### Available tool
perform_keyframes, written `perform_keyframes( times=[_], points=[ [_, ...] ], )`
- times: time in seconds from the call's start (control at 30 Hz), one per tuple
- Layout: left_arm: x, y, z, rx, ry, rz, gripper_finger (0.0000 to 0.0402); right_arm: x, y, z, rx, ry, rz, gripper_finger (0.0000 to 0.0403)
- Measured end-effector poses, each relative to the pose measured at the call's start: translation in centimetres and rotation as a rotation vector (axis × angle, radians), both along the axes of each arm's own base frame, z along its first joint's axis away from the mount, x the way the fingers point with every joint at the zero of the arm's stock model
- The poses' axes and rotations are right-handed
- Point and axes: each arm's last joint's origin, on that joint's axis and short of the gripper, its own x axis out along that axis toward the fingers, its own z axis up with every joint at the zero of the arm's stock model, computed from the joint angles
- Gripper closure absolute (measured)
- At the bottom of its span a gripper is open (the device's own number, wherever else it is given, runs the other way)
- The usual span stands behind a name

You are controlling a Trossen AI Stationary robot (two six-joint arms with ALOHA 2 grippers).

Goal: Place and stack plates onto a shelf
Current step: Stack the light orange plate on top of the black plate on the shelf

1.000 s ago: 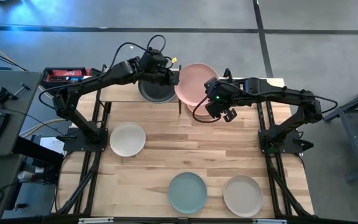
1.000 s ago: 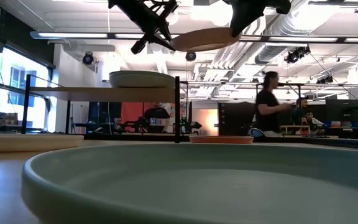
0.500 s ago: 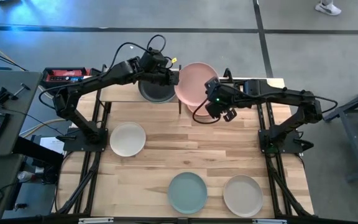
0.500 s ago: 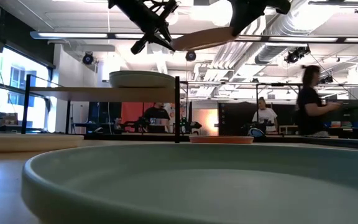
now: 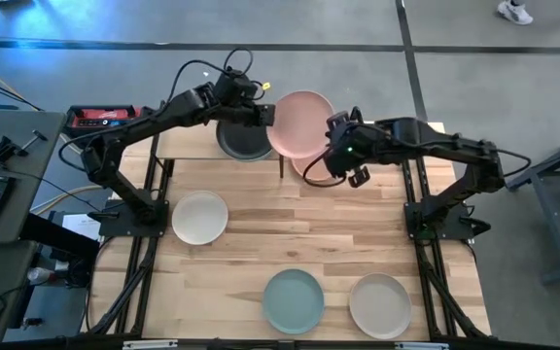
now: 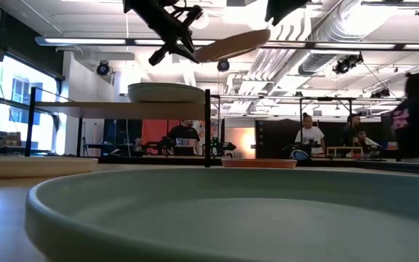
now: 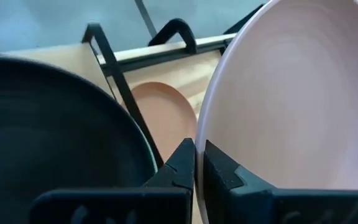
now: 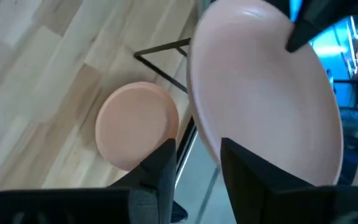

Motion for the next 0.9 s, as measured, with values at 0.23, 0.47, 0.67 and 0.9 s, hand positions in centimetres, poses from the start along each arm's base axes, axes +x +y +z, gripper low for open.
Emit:
perform_keyframes(
  times=[0.23,0.47,0.67,0.9],
  points=[
    [-2.2,1.3,0.3,-0.025,0.027,-0.011,0.0401,-1.3,0.1,2.9,0.048,-0.106,-0.086,0.0293],
    [-6.6,1.6,1.6,-0.047,0.117,0.039,0.0401,-1.7,0.1,3.9,0.077,-0.16,-0.12,0.0293],
    [-10.4,1.3,2.1,-0.093,0.24,0.114,0.0401,-1.6,0.1,3.9,0.077,-0.161,-0.121,0.0293],
    [-12.2,1.9,1.6,-0.119,0.322,0.152,0.0401,-1.5,0.1,4.0,0.087,-0.19,-0.135,0.0293]
  ],
)
